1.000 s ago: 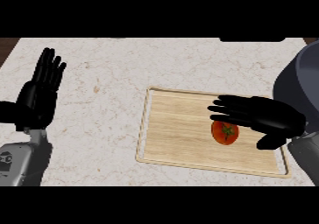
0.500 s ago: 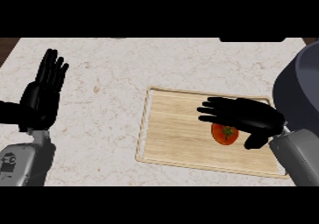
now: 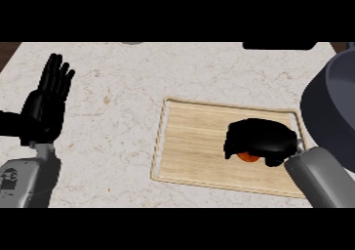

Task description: Pick the tomato from the tray and place it in the pot

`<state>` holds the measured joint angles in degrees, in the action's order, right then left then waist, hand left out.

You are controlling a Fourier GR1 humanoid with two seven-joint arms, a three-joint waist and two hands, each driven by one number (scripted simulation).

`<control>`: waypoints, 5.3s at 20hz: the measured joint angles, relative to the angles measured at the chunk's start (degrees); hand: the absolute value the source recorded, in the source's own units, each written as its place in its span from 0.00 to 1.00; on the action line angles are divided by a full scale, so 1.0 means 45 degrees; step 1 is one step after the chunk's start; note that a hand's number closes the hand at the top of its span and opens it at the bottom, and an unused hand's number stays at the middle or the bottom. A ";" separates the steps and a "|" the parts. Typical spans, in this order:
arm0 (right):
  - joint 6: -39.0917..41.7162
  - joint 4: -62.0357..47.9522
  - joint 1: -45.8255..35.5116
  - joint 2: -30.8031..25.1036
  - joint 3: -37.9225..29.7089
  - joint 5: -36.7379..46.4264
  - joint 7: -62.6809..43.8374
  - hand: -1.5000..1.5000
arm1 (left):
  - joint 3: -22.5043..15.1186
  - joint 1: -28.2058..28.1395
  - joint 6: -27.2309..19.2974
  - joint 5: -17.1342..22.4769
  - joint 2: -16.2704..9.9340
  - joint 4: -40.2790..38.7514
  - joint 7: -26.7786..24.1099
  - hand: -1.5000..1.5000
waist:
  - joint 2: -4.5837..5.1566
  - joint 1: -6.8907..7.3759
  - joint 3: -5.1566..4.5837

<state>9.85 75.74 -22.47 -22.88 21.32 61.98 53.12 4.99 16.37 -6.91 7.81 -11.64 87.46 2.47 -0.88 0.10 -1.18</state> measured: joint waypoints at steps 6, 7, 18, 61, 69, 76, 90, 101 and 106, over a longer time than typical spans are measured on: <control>-0.0641 0.0114 0.0094 0.0358 0.0220 0.0700 0.0270 1.00 | 0.0089 -0.0077 0.0214 0.0095 -0.0096 0.0150 0.0101 0.50 | -0.0012 0.0012 -0.0015; -0.0731 0.0018 0.0062 0.0447 0.0209 0.0788 0.0292 1.00 | 0.0071 -0.0058 0.0164 0.0049 -0.0067 0.0198 0.0122 0.50 | -0.0012 0.0018 -0.0017; -0.1145 0.2924 0.2210 0.0435 -0.1379 -0.0253 -0.0405 1.00 | 0.0162 -0.0144 -0.0008 -0.0117 0.0055 0.0176 0.0129 0.50 | 0.0056 -0.0280 0.0146; 0.1134 0.2294 0.3277 -0.3112 -1.3586 -0.6657 -0.5886 1.00 | 0.0178 -0.0014 0.0304 -0.0171 0.0245 -0.0057 -0.0207 0.50 | 0.0242 0.0088 0.0274; -0.1220 -0.3323 0.0954 -0.3949 -1.2445 -0.5366 -0.3532 1.00 | 0.0137 -0.0110 0.0402 -0.0218 0.0293 0.0106 -0.0031 0.50 | 0.0253 0.0185 0.0277; -0.1122 -0.7295 -0.0528 -0.4594 -1.1549 -0.4411 -0.3170 0.00 | 0.0176 0.0204 0.0438 -0.0223 0.0310 -0.0086 -0.0039 0.50 | 0.0295 0.0313 0.0283; 0.1009 -1.1293 -0.2904 -0.4830 -1.1618 -0.5448 -0.0702 0.00 | 0.0268 0.0071 0.0437 -0.0274 0.0314 0.0042 0.0026 0.50 | 0.0267 0.0222 0.0276; 0.3105 -1.3268 -0.3622 -0.6332 -1.3822 -0.8142 -0.2374 0.00 | 0.0248 -0.0063 0.0475 -0.0229 0.0349 0.0391 0.0208 0.50 | 0.0304 0.0233 0.0303; 0.3656 -1.3929 -0.3423 -0.7207 -1.4593 -0.9052 -0.2628 0.00 | 0.0221 0.0023 0.0442 -0.0253 0.0352 0.0523 0.0358 0.50 | 0.0349 0.0271 0.0327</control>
<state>26.30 13.06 -37.87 -55.31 -44.35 21.25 41.29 5.99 16.47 -4.92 6.67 -10.06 89.81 4.08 0.69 1.31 0.29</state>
